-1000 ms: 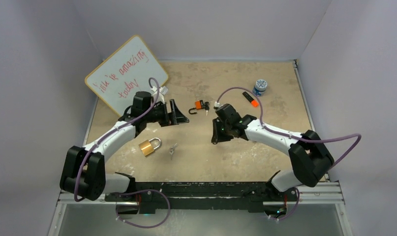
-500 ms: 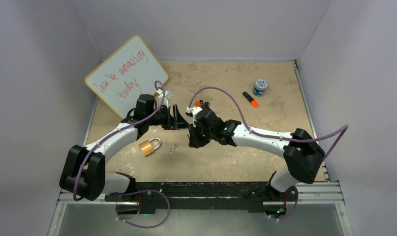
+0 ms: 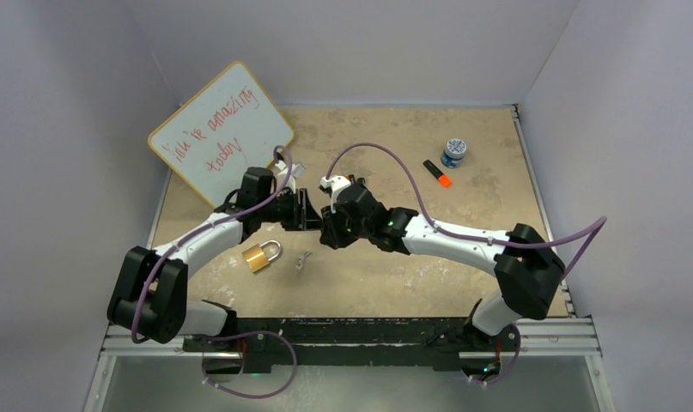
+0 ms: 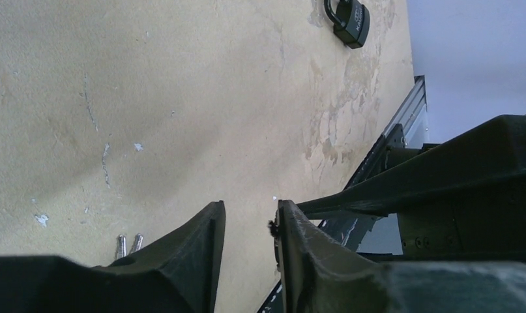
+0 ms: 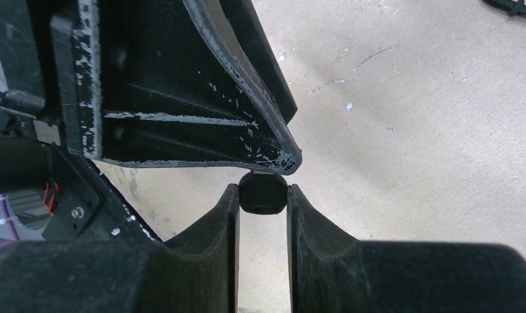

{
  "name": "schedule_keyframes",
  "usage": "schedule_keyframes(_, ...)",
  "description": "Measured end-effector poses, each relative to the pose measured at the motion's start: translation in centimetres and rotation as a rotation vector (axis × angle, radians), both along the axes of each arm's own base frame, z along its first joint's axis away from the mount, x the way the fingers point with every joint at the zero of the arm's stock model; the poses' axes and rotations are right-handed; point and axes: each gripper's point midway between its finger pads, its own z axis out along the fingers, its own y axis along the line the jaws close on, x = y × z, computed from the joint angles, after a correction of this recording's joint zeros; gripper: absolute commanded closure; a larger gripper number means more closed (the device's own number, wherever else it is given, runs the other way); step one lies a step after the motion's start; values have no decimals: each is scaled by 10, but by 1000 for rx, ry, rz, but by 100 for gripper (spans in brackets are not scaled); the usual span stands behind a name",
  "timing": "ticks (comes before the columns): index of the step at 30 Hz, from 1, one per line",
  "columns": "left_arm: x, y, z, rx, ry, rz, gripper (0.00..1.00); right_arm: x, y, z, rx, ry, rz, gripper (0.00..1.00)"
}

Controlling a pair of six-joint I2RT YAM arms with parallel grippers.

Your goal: Unlock with the key

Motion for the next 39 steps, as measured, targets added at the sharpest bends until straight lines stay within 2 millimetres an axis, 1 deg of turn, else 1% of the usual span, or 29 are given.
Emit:
schedule_keyframes(3,-1,-1,1,-5,2,-6,89,3,2,1,8,-7,-11,95)
schedule_keyframes(5,-2,-2,1,-9,3,-11,100,4,4,-2,6,-1,-13,90)
schedule_keyframes(9,-3,-2,6,-16,-6,-15,100,6,9,-6,1,7,-16,60)
schedule_keyframes(11,-3,-2,10,-18,-16,-8,100,6,10,-2,17,11,-22,45)
schedule_keyframes(14,0,-3,23,-38,-64,-6,100,5,9,9,67,4,-38,25)
schedule_keyframes(16,5,-5,36,-62,-101,0,100,2,4,20,114,-3,-44,15)
schedule_keyframes(18,9,-8,49,-86,-134,2,100,2,-6,37,184,-14,-61,13)
schedule_keyframes(20,13,-13,66,-129,-158,-1,100,12,-19,61,281,-25,-107,13)
schedule_keyframes(23,18,-20,92,-207,-184,-4,100,37,-43,101,460,-45,-198,12)
schedule_keyframes(25,18,-24,110,-267,-193,-1,100,49,-54,118,550,-45,-241,14)
schedule_keyframes(26,18,-26,119,-295,-200,-2,100,53,-57,126,592,-41,-252,15)
schedule_keyframes(28,19,-29,139,-362,-208,4,100,52,-54,140,666,-15,-236,19)
schedule_keyframes(31,19,-33,167,-465,-210,14,100,42,-44,157,749,33,-179,32)
schedule_keyframes(34,18,-35,193,-557,-214,19,100,32,-39,172,815,67,-120,50)
schedule_keyframes(36,16,-35,205,-599,-215,19,100,28,-38,179,841,80,-96,62)
schedule_keyframes(38,14,-34,214,-629,-217,19,100,26,-37,184,860,85,-83,70)
schedule_keyframes(39,13,-34,216,-638,-215,20,100,23,-37,185,868,92,-75,72)
